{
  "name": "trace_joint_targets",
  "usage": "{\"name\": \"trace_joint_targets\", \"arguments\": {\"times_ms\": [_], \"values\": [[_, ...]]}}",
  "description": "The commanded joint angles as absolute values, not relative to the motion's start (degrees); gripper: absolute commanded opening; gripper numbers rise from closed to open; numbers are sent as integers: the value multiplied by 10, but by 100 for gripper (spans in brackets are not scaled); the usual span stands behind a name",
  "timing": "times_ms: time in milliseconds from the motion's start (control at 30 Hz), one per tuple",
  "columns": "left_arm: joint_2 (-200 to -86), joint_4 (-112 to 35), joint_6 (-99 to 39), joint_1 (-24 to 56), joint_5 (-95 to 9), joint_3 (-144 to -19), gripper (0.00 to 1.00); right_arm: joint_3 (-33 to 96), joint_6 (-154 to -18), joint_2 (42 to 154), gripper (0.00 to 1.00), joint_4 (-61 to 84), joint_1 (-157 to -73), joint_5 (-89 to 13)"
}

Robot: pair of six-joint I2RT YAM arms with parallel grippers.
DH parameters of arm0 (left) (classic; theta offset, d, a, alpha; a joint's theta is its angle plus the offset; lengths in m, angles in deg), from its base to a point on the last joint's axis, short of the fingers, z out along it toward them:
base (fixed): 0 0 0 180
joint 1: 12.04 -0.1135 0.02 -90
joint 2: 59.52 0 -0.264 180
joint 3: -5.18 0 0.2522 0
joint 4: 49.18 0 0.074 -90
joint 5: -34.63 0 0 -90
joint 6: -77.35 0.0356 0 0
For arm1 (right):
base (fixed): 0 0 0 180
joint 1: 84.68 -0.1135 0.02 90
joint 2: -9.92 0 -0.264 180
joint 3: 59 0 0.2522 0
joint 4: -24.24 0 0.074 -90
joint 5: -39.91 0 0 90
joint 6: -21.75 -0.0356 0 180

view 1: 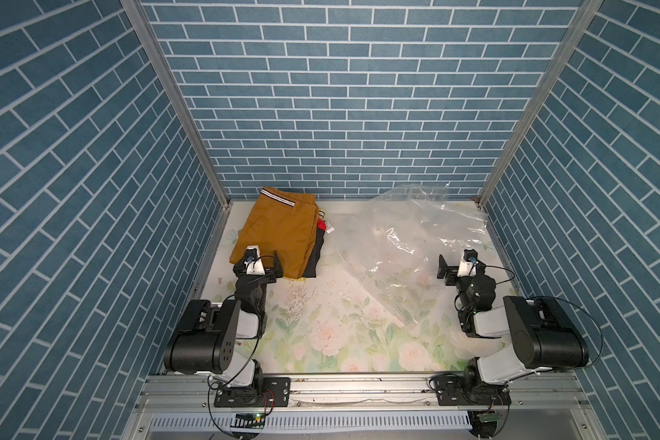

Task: Take the trousers out of the vacuum bag
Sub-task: Reset both arms

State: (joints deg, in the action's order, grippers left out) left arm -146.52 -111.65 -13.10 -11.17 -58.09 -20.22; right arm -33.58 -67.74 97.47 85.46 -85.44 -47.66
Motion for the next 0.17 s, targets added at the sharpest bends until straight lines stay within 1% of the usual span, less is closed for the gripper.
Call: {"name": "trace_joint_targets", "arguments": {"times_ms": [0,133], "values": [[-1467,-1096,-131,-113,-561,-207,99,-326,-662,982,99,847,-857,-467],[-1469,-1100,-131,-113,-561,-206,100,-328,-663,981,99,850,-858,-469]]}}
